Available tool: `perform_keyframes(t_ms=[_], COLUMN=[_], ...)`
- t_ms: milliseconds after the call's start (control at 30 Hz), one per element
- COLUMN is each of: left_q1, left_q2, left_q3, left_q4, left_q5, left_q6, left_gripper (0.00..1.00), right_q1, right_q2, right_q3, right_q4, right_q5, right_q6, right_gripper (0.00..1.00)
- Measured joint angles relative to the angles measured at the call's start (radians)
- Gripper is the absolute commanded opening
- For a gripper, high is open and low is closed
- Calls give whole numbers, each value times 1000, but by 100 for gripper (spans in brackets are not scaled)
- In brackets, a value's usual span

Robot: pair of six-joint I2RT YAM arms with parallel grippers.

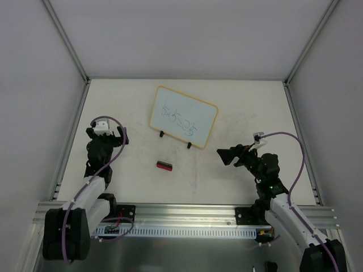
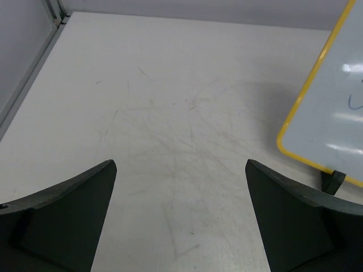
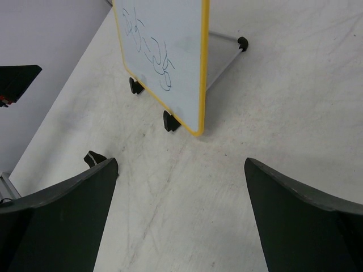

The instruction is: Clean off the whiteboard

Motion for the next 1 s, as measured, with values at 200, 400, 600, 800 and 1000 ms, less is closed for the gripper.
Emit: perform_keyframes(t_ms=[200,400,600,800,1000], left_q1=[0,0,0,0,0], left_q2=[-256,-419,-486,-516,-497], left_q3=[13,18,24,3,7], left_q4=[-174,-409,-507,-510,-544], left_q5=[-61,-231,-165,-104,-45], left_q6=[-101,-359,-439,-521,-542], left_gripper=[99,99,99,99,99], right_q1=[0,0,0,0,0], right_q2=[-29,43,89,204,356], right_q3=[-5,-5,-1,39,71], right_q4=[2,31,110,190,330], right_q5=[8,4,-2,-63,-113], right_q6=[-9,9,23,7,-27], right_gripper=[99,99,99,99,99])
